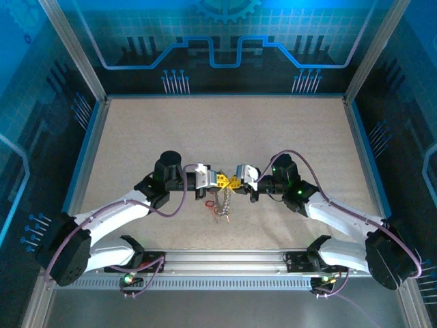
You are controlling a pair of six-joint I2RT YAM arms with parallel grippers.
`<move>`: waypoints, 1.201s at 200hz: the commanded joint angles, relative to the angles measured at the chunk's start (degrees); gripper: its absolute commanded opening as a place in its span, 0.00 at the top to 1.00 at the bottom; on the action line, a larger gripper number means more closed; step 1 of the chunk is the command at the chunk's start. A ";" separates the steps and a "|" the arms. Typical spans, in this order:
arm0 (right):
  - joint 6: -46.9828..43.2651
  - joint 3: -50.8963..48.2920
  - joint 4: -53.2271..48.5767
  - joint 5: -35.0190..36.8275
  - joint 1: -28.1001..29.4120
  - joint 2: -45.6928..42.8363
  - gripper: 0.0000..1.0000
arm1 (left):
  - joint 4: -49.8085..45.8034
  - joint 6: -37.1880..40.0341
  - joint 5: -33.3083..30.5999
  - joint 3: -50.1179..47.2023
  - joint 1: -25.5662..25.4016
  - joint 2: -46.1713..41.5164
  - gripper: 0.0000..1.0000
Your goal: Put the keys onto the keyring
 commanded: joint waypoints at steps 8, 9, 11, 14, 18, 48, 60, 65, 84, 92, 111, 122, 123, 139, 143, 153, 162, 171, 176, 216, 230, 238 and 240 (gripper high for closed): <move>-1.47 1.39 -3.55 2.87 0.27 -2.55 1.00 | -2.51 2.66 -1.47 0.79 -0.08 -0.51 0.94; -1.52 1.48 -3.84 3.14 0.26 -2.58 1.00 | -2.70 2.66 -1.71 0.84 -0.07 -0.55 0.94; -1.61 1.61 -4.27 3.85 0.38 -2.78 1.00 | -3.12 3.14 -1.90 0.93 -0.08 -0.54 0.93; -1.58 1.88 -5.17 4.74 0.58 -3.01 1.00 | -4.10 4.38 -2.10 1.02 -0.14 -0.50 0.92; -1.74 2.25 -6.33 5.99 0.77 -3.33 1.00 | -5.55 6.01 -2.60 1.22 -0.19 -0.42 0.92; -4.40 4.14 -12.54 11.44 2.04 -4.52 1.00 | -13.99 9.87 -9.55 4.28 -0.94 1.87 0.95; -4.09 4.47 -13.00 12.10 2.26 -4.87 1.00 | -14.20 10.08 -9.96 4.50 -1.01 2.60 0.97; -3.84 4.39 -12.76 12.12 2.33 -5.13 1.00 | -13.83 9.88 -9.99 4.37 -0.94 2.89 0.99; -3.61 3.29 -11.26 11.53 2.35 -6.32 1.00 | -13.50 9.65 -9.77 4.32 -1.11 3.14 1.00; -4.01 2.86 -11.06 11.50 2.35 -6.84 1.00 | -13.59 9.69 -10.13 4.23 -1.17 2.88 1.00; -4.04 2.24 -10.86 12.12 2.35 -8.26 1.00 | -13.46 9.72 -11.21 3.98 -1.29 2.78 1.00; -4.04 1.69 -10.43 11.50 2.33 -9.16 1.00 | -13.68 9.81 -11.02 4.14 -1.22 3.05 1.00; -4.04 1.59 -10.35 11.41 2.34 -9.22 1.00 | -13.68 9.81 -10.87 4.19 -1.21 3.03 1.00; -4.09 0.81 -9.32 10.14 2.36 -9.80 1.00 | -14.25 9.82 -9.81 4.54 -1.34 2.92 1.00; -4.12 0.82 -9.30 9.96 2.35 -9.75 1.00 | -14.22 9.72 -9.67 4.50 -1.34 2.97 1.00; -3.83 1.00 -9.25 9.70 2.35 -9.68 1.00 | -13.69 9.48 -9.43 4.34 -1.34 2.95 1.00; -3.53 1.04 -9.01 9.37 2.35 -9.64 1.00 | -13.19 9.17 -9.27 4.23 -1.43 3.09 1.00; -3.42 0.83 -8.43 8.86 2.35 -9.48 1.00 | -13.00 8.96 -8.98 4.28 -1.37 3.17 1.00; -3.57 0.71 -8.27 8.54 2.35 -9.34 1.00 | -13.08 8.89 -8.72 4.32 -1.41 3.15 1.00; -3.16 1.30 -7.75 7.66 2.35 -7.82 1.00 | -11.38 7.20 -7.65 4.07 -1.43 2.93 0.87; -3.24 1.29 -7.41 7.48 2.35 -7.05 1.00 | -11.56 7.14 -6.62 4.32 -1.42 2.94 0.86; -3.50 1.63 -7.84 7.46 2.35 -6.56 1.00 | -11.67 6.93 -6.34 4.49 -1.40 2.84 0.85; -3.51 1.76 -7.93 7.50 2.42 -6.45 1.00 | -11.67 6.91 -6.29 4.50 -1.43 2.81 0.85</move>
